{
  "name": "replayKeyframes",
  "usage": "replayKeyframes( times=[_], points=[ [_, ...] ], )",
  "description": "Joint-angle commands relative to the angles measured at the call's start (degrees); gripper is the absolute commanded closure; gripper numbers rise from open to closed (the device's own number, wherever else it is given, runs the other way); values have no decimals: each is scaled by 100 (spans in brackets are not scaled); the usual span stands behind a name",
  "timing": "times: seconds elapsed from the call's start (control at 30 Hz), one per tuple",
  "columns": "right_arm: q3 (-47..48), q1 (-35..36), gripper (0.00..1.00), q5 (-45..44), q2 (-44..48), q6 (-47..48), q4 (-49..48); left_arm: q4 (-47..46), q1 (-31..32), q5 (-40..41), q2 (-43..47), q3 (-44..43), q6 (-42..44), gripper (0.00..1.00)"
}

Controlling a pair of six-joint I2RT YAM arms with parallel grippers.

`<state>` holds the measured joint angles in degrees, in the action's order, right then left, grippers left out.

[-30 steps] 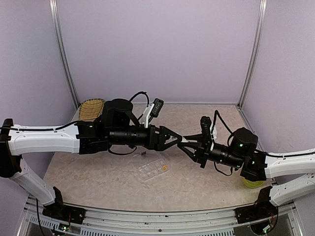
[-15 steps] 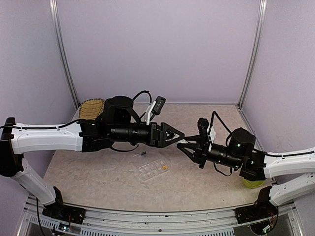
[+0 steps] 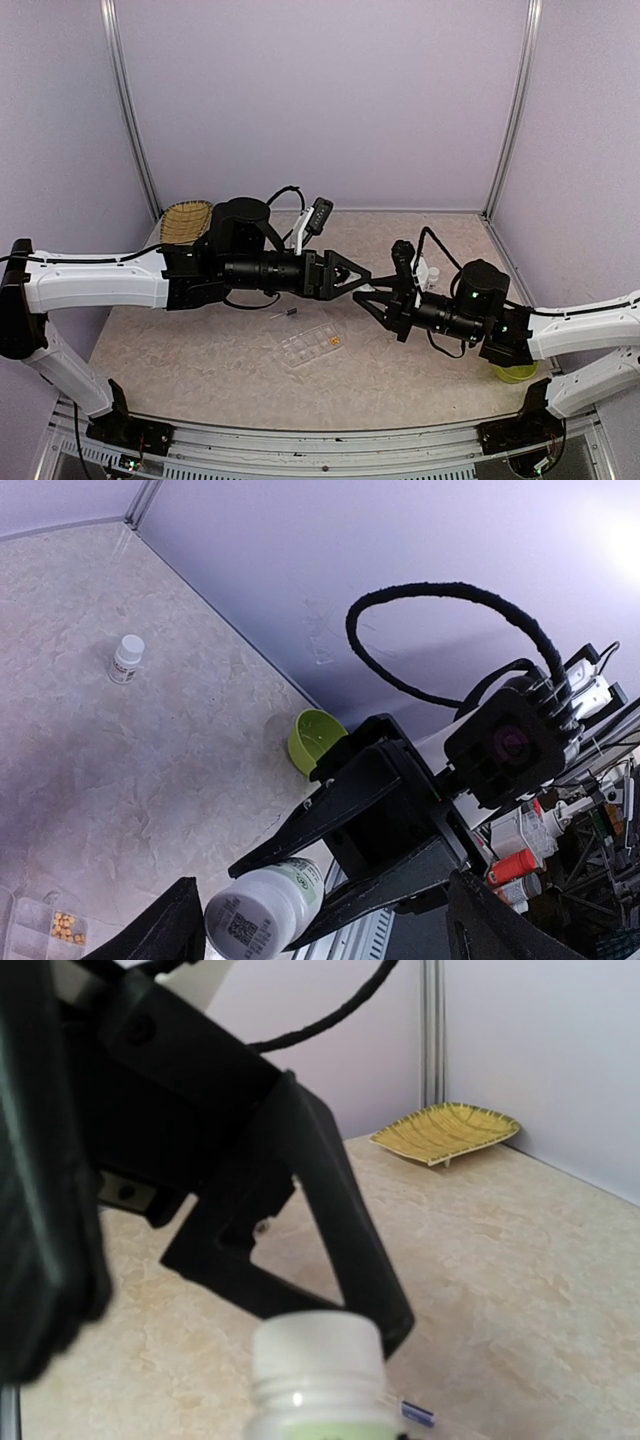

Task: Sort the pills into containers
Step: Screw the lid of the pill bottle onto the pill bottle.

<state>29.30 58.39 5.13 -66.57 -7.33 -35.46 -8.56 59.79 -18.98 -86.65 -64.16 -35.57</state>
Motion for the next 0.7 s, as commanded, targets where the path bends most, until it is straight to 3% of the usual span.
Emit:
replayKeyframes(
  times=[0.0, 0.3, 0.67],
  points=[
    [242, 120, 100, -20, -338, -100, -16, -625, 140, -449, 64, 30, 39, 20],
    [387, 304, 100, 14, -651, -78, -155, -811, 243, -479, 276, 138, 179, 20],
    [29, 313, 100, -50, 181, 192, -38, -121, -29, 14, 529, 286, 79, 19]
  ],
)
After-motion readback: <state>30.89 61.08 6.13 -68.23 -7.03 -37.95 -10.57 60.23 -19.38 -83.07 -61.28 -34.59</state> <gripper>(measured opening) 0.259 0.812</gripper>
